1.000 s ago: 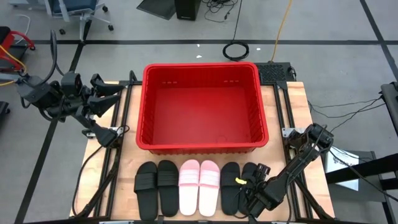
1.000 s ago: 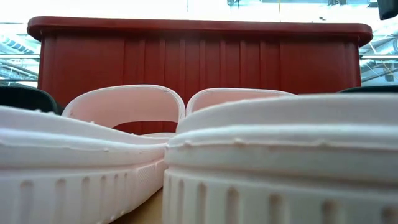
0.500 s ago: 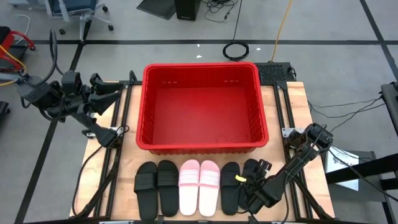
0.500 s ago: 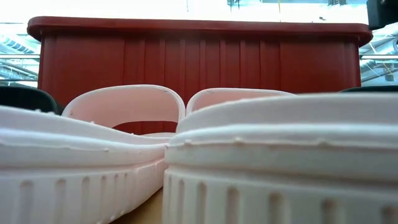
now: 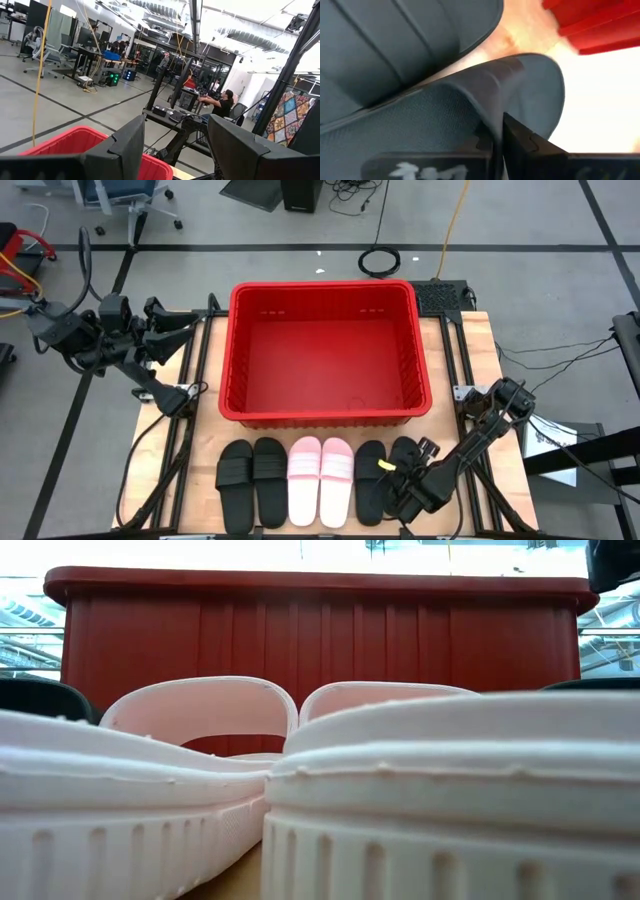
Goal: Pick and place slides into bin
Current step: Put the black slide into the red container
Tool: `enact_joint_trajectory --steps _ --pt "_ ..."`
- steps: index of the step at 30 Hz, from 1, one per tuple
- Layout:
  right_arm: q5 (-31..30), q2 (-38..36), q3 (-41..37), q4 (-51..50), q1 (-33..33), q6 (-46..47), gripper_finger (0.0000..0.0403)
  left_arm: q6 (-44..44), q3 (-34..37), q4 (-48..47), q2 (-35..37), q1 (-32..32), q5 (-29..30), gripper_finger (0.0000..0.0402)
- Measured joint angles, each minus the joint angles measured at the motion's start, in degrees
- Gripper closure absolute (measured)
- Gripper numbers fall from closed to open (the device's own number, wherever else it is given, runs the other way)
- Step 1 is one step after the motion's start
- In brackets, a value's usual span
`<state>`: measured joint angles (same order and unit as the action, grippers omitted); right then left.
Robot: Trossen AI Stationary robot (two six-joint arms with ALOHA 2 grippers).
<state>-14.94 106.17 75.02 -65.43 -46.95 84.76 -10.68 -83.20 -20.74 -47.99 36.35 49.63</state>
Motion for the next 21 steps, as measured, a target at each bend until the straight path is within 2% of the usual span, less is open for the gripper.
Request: enact_joint_trajectory --steps 8,16,21 --pt "3.15 -4.31 0.0 0.67 0.01 -1.08 0.0399 0.0 0.0 -0.01 0.0 0.0 0.0 0.0188" --pt "3.23 -13.98 0.0 0.96 0.4 -3.19 0.04 0.34 0.0 -0.01 0.02 0.01 0.0 0.0188" --pt "3.06 -20.79 0.0 6.85 1.91 -6.61 0.04 -1.34 0.0 -0.01 0.07 -0.01 0.0 0.0188"
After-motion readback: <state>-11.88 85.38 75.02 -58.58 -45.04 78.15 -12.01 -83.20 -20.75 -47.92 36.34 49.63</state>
